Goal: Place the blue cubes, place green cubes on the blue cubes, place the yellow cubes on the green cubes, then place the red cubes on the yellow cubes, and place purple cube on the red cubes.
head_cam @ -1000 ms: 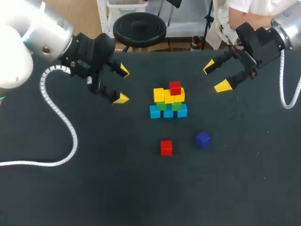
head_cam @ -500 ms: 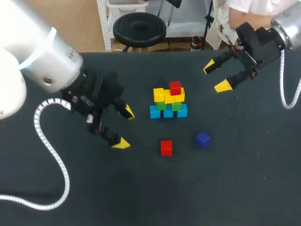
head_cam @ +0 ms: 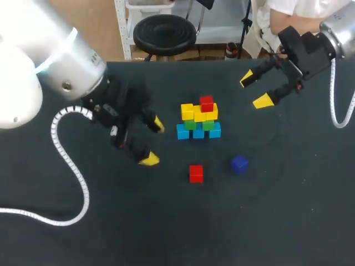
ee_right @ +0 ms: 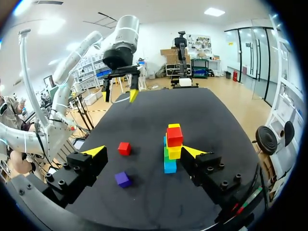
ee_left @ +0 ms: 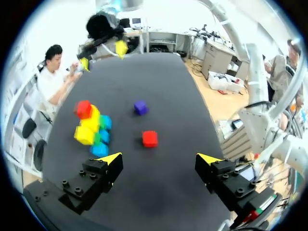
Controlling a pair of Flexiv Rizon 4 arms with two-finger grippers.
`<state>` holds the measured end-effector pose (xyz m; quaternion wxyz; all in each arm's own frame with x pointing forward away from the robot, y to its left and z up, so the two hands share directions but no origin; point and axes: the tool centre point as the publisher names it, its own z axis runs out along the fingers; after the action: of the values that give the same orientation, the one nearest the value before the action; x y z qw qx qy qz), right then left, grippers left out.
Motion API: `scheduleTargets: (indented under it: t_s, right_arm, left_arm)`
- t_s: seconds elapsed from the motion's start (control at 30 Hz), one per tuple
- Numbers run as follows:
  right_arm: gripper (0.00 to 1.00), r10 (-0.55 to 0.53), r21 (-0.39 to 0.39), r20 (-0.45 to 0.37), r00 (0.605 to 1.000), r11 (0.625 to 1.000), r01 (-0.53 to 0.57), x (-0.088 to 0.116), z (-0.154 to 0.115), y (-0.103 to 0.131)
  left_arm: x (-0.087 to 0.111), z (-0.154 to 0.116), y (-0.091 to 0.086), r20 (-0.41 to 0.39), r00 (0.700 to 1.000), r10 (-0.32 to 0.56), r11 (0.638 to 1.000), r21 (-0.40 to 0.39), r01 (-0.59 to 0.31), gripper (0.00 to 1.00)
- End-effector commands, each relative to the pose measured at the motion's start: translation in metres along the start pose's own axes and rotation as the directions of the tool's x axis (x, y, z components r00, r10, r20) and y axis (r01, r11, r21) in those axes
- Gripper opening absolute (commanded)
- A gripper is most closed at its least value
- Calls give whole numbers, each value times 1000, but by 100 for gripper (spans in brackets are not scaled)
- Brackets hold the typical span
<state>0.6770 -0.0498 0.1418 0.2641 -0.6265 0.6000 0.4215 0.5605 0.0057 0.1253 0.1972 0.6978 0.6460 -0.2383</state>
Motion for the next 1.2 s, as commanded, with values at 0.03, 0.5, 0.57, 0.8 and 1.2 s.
scheduleTargets:
  t_s: [0.03, 0.5, 0.57, 0.8, 1.2]
  right_arm:
    - [100, 0, 3, -1, 1000, 1000, 0, 0, 0, 1]
    - [100, 0, 3, -1, 1000, 1000, 0, 0, 0, 1]
    - [100, 0, 3, -1, 1000, 1000, 0, 0, 0, 1]
    - [100, 0, 3, -1, 1000, 1000, 0, 0, 0, 1]
    - [100, 0, 3, -1, 1000, 1000, 0, 0, 0, 1]
  left_arm:
    - [-15, 9, -14, -9, 1000, 17, 1000, 3, -17, 100]
    - [-26, 78, -72, 108, 993, -42, 998, 59, 36, 100]
    - [-25, 86, -69, 85, 996, -9, 998, 60, 4, 100]
    - [-12, 111, -41, 71, 994, -80, 995, 68, 75, 100]
    - [-2, 127, -17, 42, 994, -99, 995, -6, 99, 100]
